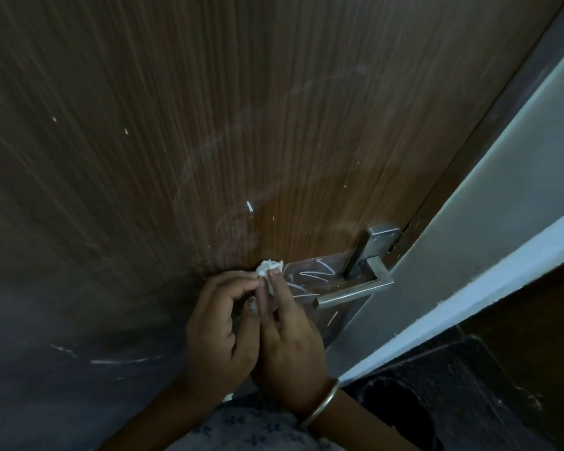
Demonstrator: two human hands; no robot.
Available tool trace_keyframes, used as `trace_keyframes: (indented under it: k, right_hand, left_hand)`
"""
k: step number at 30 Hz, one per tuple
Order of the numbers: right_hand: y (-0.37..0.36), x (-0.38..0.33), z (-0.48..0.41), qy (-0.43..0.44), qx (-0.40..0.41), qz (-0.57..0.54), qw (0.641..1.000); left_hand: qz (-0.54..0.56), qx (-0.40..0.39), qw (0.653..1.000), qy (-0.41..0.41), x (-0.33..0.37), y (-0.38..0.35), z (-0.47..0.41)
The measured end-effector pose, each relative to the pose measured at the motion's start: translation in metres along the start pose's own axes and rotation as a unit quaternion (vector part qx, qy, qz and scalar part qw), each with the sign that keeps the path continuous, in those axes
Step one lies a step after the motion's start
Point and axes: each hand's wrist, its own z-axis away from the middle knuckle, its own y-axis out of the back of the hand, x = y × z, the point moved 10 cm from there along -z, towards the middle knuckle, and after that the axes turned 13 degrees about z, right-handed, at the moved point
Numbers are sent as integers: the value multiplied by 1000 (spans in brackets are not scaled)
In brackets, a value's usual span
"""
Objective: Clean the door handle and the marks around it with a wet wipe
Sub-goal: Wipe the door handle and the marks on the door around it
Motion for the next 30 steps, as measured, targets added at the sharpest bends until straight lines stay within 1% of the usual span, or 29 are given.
trace_keyframes:
  k: [6, 11, 15, 17, 19, 22, 26, 27, 30]
  right_hand:
    - [-5, 24, 5, -57, -14, -5, 998]
    - [-15, 31, 8, -46, -24, -19, 998]
    - [-23, 41, 11, -40, -6, -16, 999]
    - [-22, 51, 11, -44, 16, -11, 999]
    - [-21, 65, 12, -62, 37, -1, 997]
    - [-21, 91, 13, -104, 47, -16, 993]
    - [-10, 96, 12, -89, 87, -38, 991]
    - [-10, 96, 13, -90, 90, -49, 991]
    - [-18, 99, 16, -116, 67, -74, 988]
  left_hand:
    - [10, -13, 1000, -14, 6, -11, 1]
    - [18, -8, 1000, -10, 6, -14, 2]
    - [22, -4, 1000, -9, 4, -16, 7]
    - [27, 1, 1000, -4, 2, -15, 10]
    - [25, 2, 1000, 0, -1, -15, 13]
    - [29, 8, 1000, 5, -3, -16, 17]
    - [21, 11, 1000, -1, 0, -19, 20]
    - [19, 11, 1000, -1, -1, -19, 21]
    - [9, 17, 1000, 2, -4, -18, 25]
